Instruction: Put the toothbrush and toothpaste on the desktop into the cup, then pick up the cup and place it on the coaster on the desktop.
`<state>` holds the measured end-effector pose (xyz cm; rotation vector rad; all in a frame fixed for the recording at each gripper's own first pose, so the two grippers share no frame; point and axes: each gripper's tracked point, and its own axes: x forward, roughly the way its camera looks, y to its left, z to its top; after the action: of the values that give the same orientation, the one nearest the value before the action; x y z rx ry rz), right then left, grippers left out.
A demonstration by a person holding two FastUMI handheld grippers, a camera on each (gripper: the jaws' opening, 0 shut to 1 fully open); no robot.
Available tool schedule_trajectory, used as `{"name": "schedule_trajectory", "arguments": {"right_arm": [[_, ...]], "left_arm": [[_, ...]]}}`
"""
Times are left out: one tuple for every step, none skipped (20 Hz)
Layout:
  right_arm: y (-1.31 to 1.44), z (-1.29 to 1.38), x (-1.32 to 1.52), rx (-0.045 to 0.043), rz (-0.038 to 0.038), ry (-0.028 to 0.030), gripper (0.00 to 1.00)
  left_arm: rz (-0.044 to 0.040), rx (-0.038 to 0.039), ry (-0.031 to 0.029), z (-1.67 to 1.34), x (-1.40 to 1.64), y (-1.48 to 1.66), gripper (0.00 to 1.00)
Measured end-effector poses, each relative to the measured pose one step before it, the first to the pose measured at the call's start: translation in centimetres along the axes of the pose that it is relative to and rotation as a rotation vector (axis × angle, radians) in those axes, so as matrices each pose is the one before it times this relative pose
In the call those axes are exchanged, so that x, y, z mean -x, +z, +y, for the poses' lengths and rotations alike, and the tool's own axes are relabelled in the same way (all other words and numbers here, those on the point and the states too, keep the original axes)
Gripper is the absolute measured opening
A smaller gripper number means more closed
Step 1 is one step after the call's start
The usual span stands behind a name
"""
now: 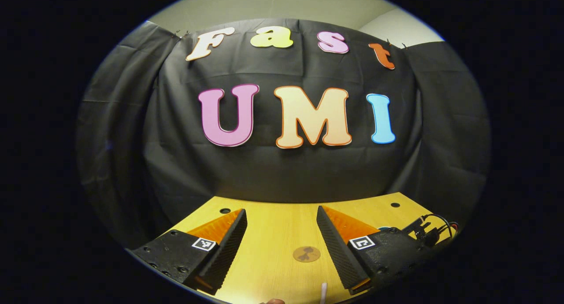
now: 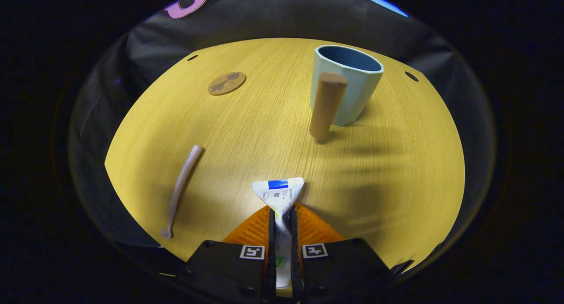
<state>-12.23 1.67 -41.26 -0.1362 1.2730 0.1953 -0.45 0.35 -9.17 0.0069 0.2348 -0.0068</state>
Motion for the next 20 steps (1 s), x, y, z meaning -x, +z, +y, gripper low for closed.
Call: {"name": "schedule_trajectory", "arguments": {"right_arm": [[-0.133, -0.098, 0.121, -0.00305, -0.00152, 0.00393, 0.16], [-0.213, -0.139, 0.155, -0.00305, -0.00216, 0.00812, 0.16], [-0.140, -0.120, 0.290, -0.00590, -0.00076, 0.00819, 0.16], [-0.162, -0.115, 0.102, -0.00671, 0.00162, 0.00754, 0.17], [-0.036, -0.017, 0.030, -0.00615, 0.00027, 0.00705, 0.17], [-0.169, -0.018, 0.042, -0.00587, 0.00001, 0.00540, 0.17], [-0.025, -0.045, 0.076, -0.00535, -0.00014, 0.00419, 0.16], [-0.106, -0.007, 0.068, -0.00433, -0.00092, 0.00284, 0.16], [-0.020, 0.011, 0.062, -0.00310, -0.00221, 0.00231, 0.16], [-0.101, 0.018, 0.060, 0.00114, -0.00301, 0.00268, 0.16], [-0.038, -0.004, 0.030, 0.00304, -0.00229, 0.00221, 0.17], [-0.058, 0.006, 0.005, 0.00181, -0.00262, 0.00215, 0.17], [0.051, -0.017, -0.030, 0.00089, -0.00202, 0.00173, 0.17], [-0.078, 0.021, 0.042, 0.00123, -0.00093, 0.00231, 0.16], [0.045, -0.030, 0.041, 0.00043, -0.00120, 0.00315, 0.16], [-0.042, 0.031, -0.030, -0.00193, -0.00040, 0.00357, 0.16], [0.024, -0.035, -0.009, -0.00113, -0.00104, 0.00410, 0.16], [-0.065, 0.033, 0.009, -0.00047, -0.00008, 0.00410, 0.16], [0.034, -0.017, 0.045, 0.00070, 0.00030, 0.00361, 0.16], [-0.033, 0.032, -0.029, 0.00110, 0.00013, 0.00297, 0.16]], "left_arm": [[0.02590, 0.00424, -0.00836, -0.385, -0.150, -0.961, 0.94], [0.03404, 0.00447, -0.01392, -0.526, -0.155, -0.942, 0.94], [0.03579, 0.00532, -0.01843, -0.588, -0.145, -1.195, 0.94], [0.03906, 0.00036, -0.01434, -0.495, -0.136, -1.121, 0.94], [0.04443, -0.00458, -0.01557, -0.431, -0.157, -1.304, 0.94], [0.04084, -0.00418, -0.02463, -0.676, -0.292, -1.240, 0.94], [0.04667, -0.00607, -0.02102, -0.670, -0.340, -1.461, 0.94], [0.05092, -0.00691, -0.01875, -0.686, -0.393, -1.251, 0.94], [0.04875, -0.00327, -0.02020, -0.489, -0.472, -1.516, 0.94], [0.05661, 0.00075, -0.01523, -0.472, -0.203, -1.679, 0.94], [0.05384, 0.00266, -0.01326, -0.240, -0.292, -1.450, 0.94], [0.04352, 0.00554, -0.00889, -0.265, -0.398, -1.133, 0.94], [0.04063, 0.00671, -0.00334, -0.490, -0.538, -1.271, 0.94], [0.03189, 0.00510, -0.00519, -0.167, -0.441, -0.902, 0.94], [0.03398, 0.00501, 0.00210, -0.140, -0.269, -1.143, 0.95], [0.03192, 0.00449, -0.00119, -0.066, -0.484, -0.873, 0.95], [0.02821, 0.00511, 0.00082, -0.054, -0.413, -0.873, 0.95], [0.03304, 0.00401, -0.00043, 0.084, -0.394, -0.652, 0.95], [0.03125, 0.00499, 0.00151, 0.070, -0.444, -0.858, 0.95], [0.03705, 0.00305, -0.00225, -0.115, -0.446, -0.844, 0.95]]}}
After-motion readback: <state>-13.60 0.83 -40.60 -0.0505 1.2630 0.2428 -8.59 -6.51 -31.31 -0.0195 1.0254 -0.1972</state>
